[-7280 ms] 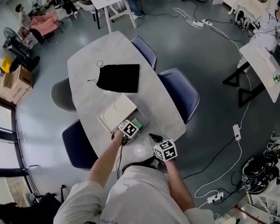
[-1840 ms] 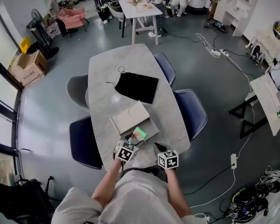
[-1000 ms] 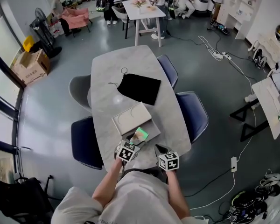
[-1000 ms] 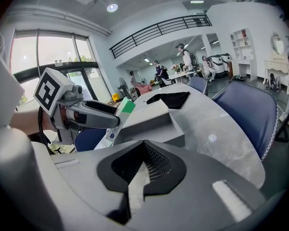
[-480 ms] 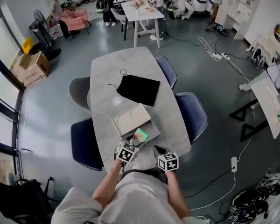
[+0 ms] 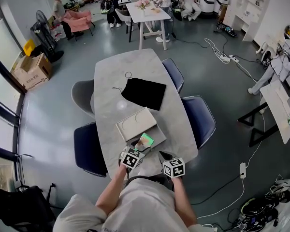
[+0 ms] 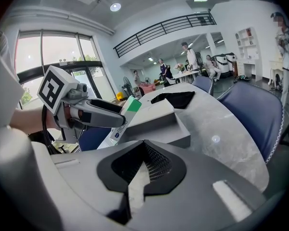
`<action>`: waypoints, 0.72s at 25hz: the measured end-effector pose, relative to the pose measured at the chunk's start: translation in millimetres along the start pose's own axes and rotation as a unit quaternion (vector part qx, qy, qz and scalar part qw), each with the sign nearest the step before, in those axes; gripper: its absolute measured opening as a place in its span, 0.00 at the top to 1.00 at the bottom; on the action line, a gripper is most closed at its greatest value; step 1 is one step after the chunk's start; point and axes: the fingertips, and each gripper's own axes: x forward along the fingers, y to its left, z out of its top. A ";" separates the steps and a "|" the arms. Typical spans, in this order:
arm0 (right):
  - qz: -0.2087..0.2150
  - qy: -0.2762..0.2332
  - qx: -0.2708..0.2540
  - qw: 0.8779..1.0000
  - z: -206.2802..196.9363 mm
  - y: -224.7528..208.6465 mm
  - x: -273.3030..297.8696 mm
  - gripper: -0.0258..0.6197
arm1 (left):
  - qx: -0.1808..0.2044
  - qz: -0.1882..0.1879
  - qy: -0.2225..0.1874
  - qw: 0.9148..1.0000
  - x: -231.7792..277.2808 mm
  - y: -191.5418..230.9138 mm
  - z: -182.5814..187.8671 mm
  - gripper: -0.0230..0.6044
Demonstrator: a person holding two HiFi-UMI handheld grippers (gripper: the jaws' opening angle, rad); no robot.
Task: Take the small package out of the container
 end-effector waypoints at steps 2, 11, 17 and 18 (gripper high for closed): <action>0.000 -0.001 0.001 1.000 0.0 -1.4 -0.2 0.96 | -0.001 0.000 0.000 1.000 0.9 -0.2 -0.8 0.40; 0.001 -0.001 -0.003 1.000 -2.8 -0.5 -1.3 0.96 | -0.001 -0.002 0.002 1.000 1.4 -1.6 -4.4 0.40; 0.003 0.001 -0.005 1.000 -1.4 0.4 -0.7 0.96 | -0.004 -0.002 0.002 1.000 0.8 -1.0 -3.3 0.40; 0.004 0.001 -0.005 1.000 -1.0 0.7 -0.6 0.96 | -0.003 -0.001 0.002 1.000 1.1 0.0 -3.7 0.40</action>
